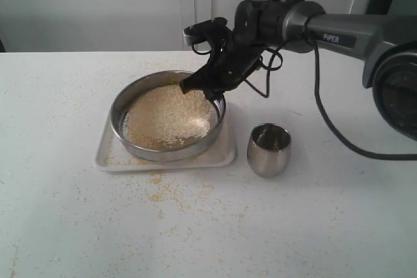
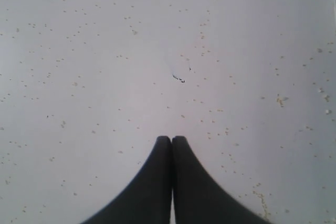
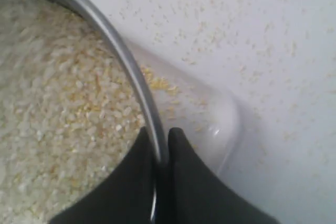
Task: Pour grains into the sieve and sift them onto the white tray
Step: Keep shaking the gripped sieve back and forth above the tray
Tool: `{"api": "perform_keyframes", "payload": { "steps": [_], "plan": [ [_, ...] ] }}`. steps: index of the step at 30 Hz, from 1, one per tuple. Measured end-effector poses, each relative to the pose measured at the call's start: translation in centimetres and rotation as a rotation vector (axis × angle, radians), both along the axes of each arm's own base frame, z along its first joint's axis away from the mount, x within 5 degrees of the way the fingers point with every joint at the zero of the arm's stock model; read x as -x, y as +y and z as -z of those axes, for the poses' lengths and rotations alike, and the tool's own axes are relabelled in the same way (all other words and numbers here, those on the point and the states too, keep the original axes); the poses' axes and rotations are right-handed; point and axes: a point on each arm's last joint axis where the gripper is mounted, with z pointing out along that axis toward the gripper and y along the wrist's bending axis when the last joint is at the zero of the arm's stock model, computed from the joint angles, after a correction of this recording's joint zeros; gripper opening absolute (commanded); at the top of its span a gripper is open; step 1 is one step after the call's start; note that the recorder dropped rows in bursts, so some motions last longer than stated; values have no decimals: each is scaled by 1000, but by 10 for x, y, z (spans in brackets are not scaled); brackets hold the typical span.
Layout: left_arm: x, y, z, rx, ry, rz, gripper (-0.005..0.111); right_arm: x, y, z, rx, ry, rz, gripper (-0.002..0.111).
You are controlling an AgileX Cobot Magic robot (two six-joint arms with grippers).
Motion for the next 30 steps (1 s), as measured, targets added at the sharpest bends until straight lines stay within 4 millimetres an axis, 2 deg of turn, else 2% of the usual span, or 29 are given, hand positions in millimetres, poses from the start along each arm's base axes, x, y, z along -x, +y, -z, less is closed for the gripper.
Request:
{"api": "perform_keyframes", "payload": {
  "steps": [3,4,7,8,9,12,14,17,19,21,23,24,26,28,30],
  "plan": [
    [0,0,0,0,0,0,0,-3,0,2,-115,53,175,0],
    [0,0,0,0,0,0,0,-4,0,1,-116,35,149,0],
    [0,0,0,0,0,0,0,0,3,-3,22,-56,-95,0],
    [0,0,0,0,0,0,0,2,3,-2,63,-55,-117,0],
    [0,0,0,0,0,0,0,3,3,-2,76,-44,-92,0],
    [0,0,0,0,0,0,0,-3,-11,-1,-4,33,203,0],
    [0,0,0,0,0,0,0,-9,-18,-3,-68,32,264,0],
    [0,0,0,0,0,0,0,-4,-6,-4,-10,-21,20,0],
    [0,0,0,0,0,0,0,4,2,-2,41,-3,-49,0],
    [0,0,0,0,0,0,0,6,0,0,34,50,47,0],
    [0,0,0,0,0,0,0,-2,-15,0,-34,94,204,0],
    [0,0,0,0,0,0,0,-5,-21,0,-55,97,227,0],
    [0,0,0,0,0,0,0,-9,-25,-1,-71,82,175,0],
    [0,0,0,0,0,0,0,-4,-17,-1,-17,51,27,0],
    [0,0,0,0,0,0,0,2,-11,1,44,61,-12,0]
  ]
}}
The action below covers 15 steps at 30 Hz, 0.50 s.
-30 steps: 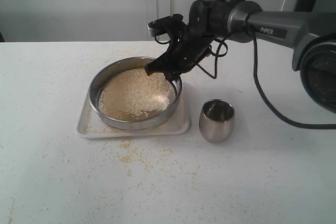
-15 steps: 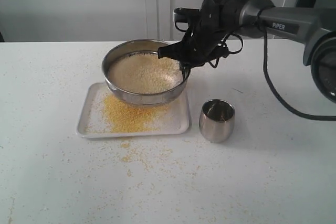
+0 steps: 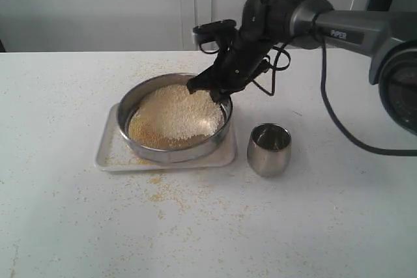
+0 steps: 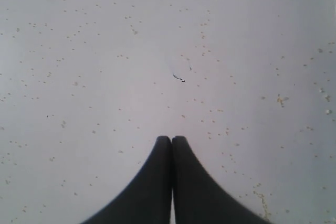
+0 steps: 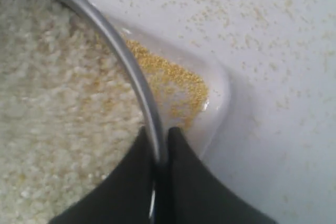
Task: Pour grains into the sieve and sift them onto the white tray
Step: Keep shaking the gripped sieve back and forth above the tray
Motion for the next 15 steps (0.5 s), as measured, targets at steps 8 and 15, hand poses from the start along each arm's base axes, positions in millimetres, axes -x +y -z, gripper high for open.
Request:
{"api": "perform_keyframes", "payload": {
  "steps": [8,15],
  "plan": [
    [0,0,0,0,0,0,0,-8,2,-8,-118,-75,-21,0],
    [0,0,0,0,0,0,0,-5,0,-1,0,-77,-116,0]
  ]
}}
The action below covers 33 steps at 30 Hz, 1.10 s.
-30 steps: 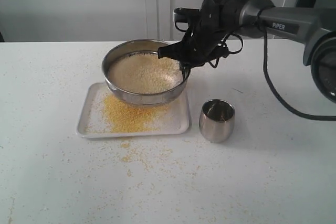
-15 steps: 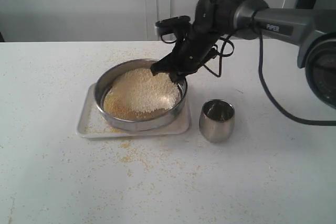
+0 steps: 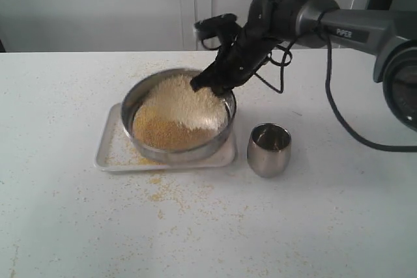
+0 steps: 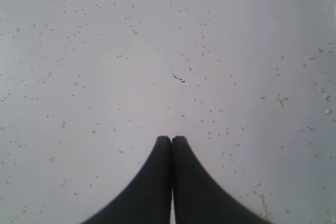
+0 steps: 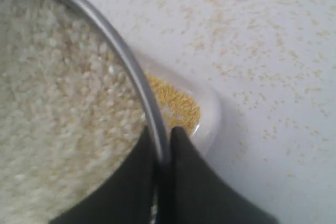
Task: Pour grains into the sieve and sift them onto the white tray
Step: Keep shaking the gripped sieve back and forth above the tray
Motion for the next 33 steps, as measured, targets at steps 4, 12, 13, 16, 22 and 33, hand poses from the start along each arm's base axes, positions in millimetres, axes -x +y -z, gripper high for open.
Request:
{"api": "perform_keyframes", "payload": {
  "steps": [4,12,13,16,22,33],
  "plan": [
    [0,0,0,0,0,0,0,-7,5,0,-141,9,248,0],
    [0,0,0,0,0,0,0,-4,12,-13,-80,-48,89,0],
    [0,0,0,0,0,0,0,0,15,-15,-26,-72,-15,0],
    [0,0,0,0,0,0,0,5,16,-12,32,-40,11,0],
    [0,0,0,0,0,0,0,-10,-2,-15,-103,-27,199,0],
    [0,0,0,0,0,0,0,-9,2,-18,-107,-50,162,0]
  ]
}}
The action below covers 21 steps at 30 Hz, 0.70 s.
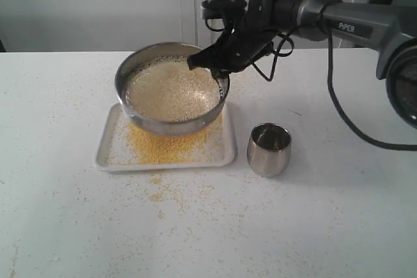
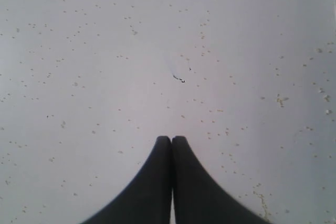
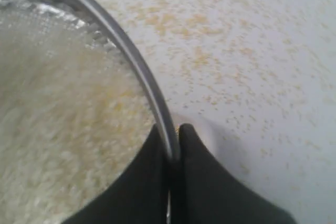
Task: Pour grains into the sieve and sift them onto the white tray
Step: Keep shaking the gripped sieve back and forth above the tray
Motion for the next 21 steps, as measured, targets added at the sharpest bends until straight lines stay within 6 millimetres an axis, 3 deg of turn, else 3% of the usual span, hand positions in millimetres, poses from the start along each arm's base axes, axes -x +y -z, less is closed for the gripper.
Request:
{"api": "perform_keyframes", "payload": {
  "steps": [3,7,8,11,13,16,18,21],
  "plan": [
    [0,0,0,0,0,0,0,10,11,3,109,-20,-182,0],
    [0,0,0,0,0,0,0,6,7,8,-41,92,100,0],
    [0,0,0,0,0,0,0,4,7,7,-51,74,88,0],
    [0,0,0,0,0,0,0,8,8,3,70,-2,-167,0],
    [0,0,0,0,0,0,0,14,10,6,140,25,-232,0],
    [0,0,0,0,0,0,0,9,1,11,20,127,70,0],
    [0,0,0,0,0,0,0,1,-6,8,-37,103,134,0],
    [0,0,0,0,0,0,0,3,-4,6,20,58,-82,0]
  ]
}}
